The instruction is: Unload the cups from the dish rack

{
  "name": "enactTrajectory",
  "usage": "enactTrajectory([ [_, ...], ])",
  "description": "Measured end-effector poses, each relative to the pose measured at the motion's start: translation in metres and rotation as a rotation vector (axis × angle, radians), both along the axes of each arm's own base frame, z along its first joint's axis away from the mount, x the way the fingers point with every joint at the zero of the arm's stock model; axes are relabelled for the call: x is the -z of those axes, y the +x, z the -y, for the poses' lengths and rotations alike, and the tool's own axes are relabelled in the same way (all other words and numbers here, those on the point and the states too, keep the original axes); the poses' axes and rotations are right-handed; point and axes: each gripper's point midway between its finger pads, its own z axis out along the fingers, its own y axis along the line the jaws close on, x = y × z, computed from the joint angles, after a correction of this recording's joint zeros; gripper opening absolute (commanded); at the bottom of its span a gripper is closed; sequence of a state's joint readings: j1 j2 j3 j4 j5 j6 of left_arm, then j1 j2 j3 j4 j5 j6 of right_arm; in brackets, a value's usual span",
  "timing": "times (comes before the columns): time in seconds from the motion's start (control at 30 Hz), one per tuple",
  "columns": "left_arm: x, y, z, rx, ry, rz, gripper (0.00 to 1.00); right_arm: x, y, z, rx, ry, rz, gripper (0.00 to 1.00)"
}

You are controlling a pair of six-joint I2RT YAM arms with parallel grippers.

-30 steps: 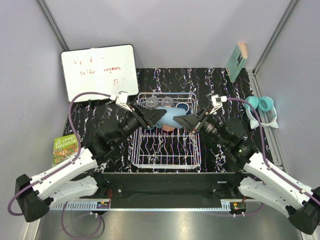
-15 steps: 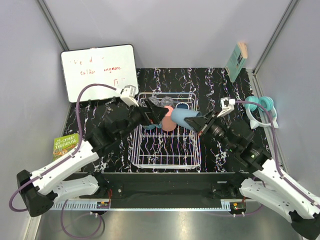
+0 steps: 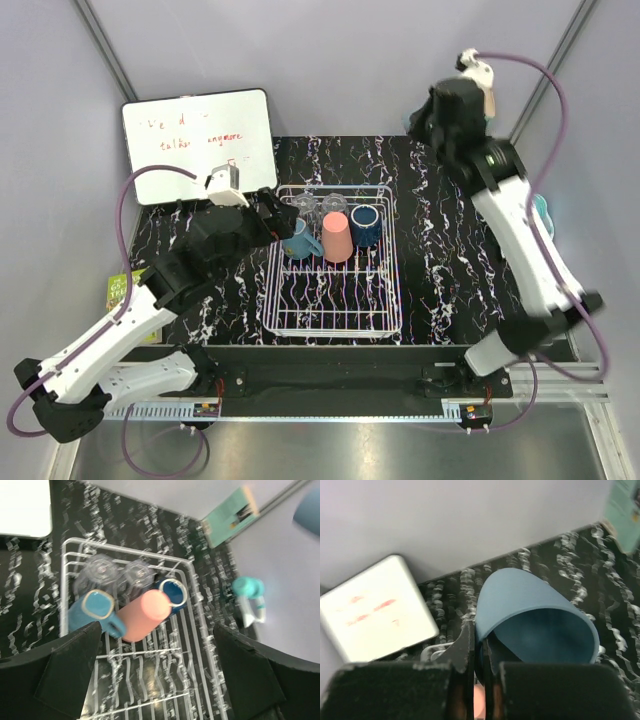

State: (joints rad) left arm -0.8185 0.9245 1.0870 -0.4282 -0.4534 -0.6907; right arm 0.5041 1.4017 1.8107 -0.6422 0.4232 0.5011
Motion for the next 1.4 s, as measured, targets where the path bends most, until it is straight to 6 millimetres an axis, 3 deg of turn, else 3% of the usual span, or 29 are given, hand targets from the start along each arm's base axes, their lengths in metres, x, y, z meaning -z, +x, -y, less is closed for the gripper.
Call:
enactTrajectory([
  [0.03, 0.006, 0.000, -0.002, -0.009, 0.024, -0.021, 0.99, 0.007, 0.025, 0.005, 0.034, -0.022, -0.037, 0.00],
  [0.17, 0.026, -0.005, -0.013, -0.033, 0.092, -0.082, 0.99, 0.076, 0.108, 0.033, 0.135, -0.105, -0.262, 0.00],
  [0.3, 0.037, -0.010, -0.022, -0.048, 0.142, -0.120, 0.99, 0.155, 0.159, 0.073, 0.218, -0.132, -0.466, 0.00],
  [0.4, 0.044, -0.011, -0.026, -0.058, 0.169, -0.139, 0.99, 0.196, 0.162, 0.106, 0.279, -0.149, -0.589, 0.00],
  [0.53, 0.053, -0.009, -0.026, -0.064, 0.198, -0.161, 0.99, 0.209, 0.162, 0.131, 0.329, -0.146, -0.634, 0.00],
  [0.7, 0.074, -0.004, -0.018, -0.057, 0.248, -0.211, 0.99, 0.222, 0.173, 0.142, 0.359, -0.135, -0.644, 0.00],
  [0.8, 0.094, -0.003, -0.014, -0.049, 0.293, -0.263, 0.99, 0.253, 0.182, 0.148, 0.369, -0.143, -0.689, 0.00],
  [0.97, 0.118, -0.002, -0.009, -0.035, 0.346, -0.327, 0.99, 0.329, 0.187, 0.158, 0.384, -0.168, -0.826, 0.00],
  [1.03, 0.124, -0.002, -0.007, -0.032, 0.360, -0.346, 0.99, 0.350, 0.189, 0.164, 0.392, -0.173, -0.858, 0.00],
  [1.33, 0.145, -0.002, 0.000, -0.011, 0.399, -0.403, 0.98, 0.347, 0.197, 0.184, 0.426, -0.132, -0.831, 0.00],
  [1.4, 0.148, -0.002, 0.001, -0.007, 0.403, -0.412, 0.98, 0.347, 0.197, 0.187, 0.426, -0.122, -0.831, 0.06],
])
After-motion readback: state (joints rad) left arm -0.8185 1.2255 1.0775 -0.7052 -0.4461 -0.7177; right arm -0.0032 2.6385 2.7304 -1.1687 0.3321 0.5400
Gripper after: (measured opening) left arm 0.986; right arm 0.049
